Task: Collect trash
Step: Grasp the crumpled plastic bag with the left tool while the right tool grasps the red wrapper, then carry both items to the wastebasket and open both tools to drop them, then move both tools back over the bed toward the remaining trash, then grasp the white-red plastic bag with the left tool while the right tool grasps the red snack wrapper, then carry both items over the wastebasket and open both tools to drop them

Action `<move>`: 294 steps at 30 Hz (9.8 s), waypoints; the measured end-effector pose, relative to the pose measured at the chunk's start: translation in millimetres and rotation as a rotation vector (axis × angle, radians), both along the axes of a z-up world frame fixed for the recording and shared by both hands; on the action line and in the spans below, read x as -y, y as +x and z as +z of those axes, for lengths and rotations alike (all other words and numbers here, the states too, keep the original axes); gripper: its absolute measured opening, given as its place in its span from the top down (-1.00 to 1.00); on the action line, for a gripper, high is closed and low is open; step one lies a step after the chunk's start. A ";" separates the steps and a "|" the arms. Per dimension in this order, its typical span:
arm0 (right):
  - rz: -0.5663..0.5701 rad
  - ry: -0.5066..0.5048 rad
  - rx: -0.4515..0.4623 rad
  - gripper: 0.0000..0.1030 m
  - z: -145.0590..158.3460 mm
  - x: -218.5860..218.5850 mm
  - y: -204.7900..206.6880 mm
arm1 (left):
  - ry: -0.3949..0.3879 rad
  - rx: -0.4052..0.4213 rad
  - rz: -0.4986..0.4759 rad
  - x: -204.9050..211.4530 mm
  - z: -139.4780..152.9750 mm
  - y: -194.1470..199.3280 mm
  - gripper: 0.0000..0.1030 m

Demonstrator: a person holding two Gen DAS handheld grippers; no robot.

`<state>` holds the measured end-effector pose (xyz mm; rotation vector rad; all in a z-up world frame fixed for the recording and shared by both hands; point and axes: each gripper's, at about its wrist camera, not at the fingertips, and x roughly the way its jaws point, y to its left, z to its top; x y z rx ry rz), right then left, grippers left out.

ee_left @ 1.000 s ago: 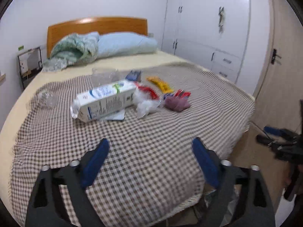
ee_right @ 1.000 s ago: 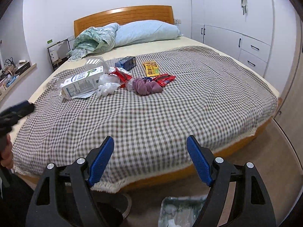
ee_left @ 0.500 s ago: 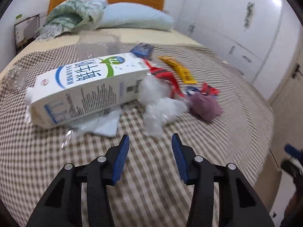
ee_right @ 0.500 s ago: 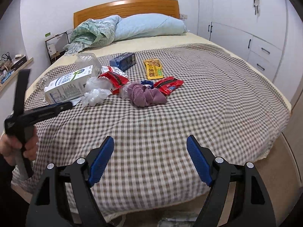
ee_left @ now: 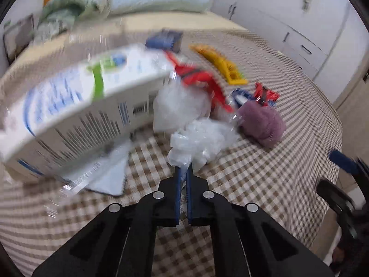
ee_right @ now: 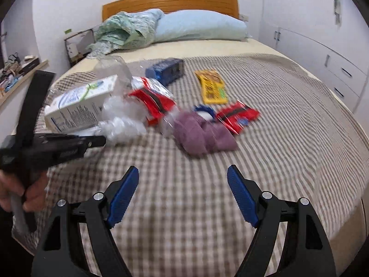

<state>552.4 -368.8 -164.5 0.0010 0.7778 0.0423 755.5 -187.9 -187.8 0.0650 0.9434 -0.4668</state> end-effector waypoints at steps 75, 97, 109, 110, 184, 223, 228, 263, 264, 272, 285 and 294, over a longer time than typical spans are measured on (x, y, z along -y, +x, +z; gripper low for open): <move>-0.364 0.368 -0.545 0.84 -259.3 164.1 -389.8 | 0.300 -0.094 -0.358 199.3 -59.7 -387.2 0.99; -0.533 0.448 -0.590 -0.20 -307.2 188.1 -429.3 | 0.408 -0.421 -0.395 272.0 -222.2 -379.7 0.99; -0.588 0.518 -0.587 -0.20 -317.4 197.6 -451.3 | 0.547 -0.357 -0.391 291.1 -283.1 -377.2 -0.46; -0.586 0.518 -0.587 -0.20 -317.9 196.1 -450.5 | 0.554 -0.354 -0.380 289.8 -283.9 -376.3 -0.46; -0.271 0.165 -0.111 -0.29 -1.6 109.6 -1.5 | -0.234 -0.222 0.071 67.9 -41.3 51.7 0.38; -0.187 0.126 -0.049 0.96 41.2 144.1 54.7 | -0.117 -0.199 0.069 119.0 -49.3 123.2 0.16; -0.171 0.134 -0.074 0.96 20.3 137.5 63.5 | -0.065 -0.214 0.055 130.8 -61.4 136.3 0.59; -0.347 0.219 -0.262 0.96 -56.7 175.9 -292.3 | -0.101 -0.151 -0.399 144.6 46.8 -276.8 0.71; -0.360 0.229 -0.287 0.96 -69.8 176.0 -300.6 | -0.082 -0.194 -0.424 156.1 32.1 -286.9 0.71; -0.427 0.266 -0.589 0.96 -225.0 153.2 -354.6 | 0.007 -0.451 -0.435 225.3 -49.2 -308.7 0.71; -0.425 0.362 -0.753 -0.12 -348.1 128.6 -372.5 | 0.314 -0.748 -0.316 280.4 -185.5 -333.1 0.69; -0.686 0.405 -0.563 -0.12 -290.5 197.1 -419.9 | 0.529 -0.782 -0.299 305.7 -262.6 -337.3 0.66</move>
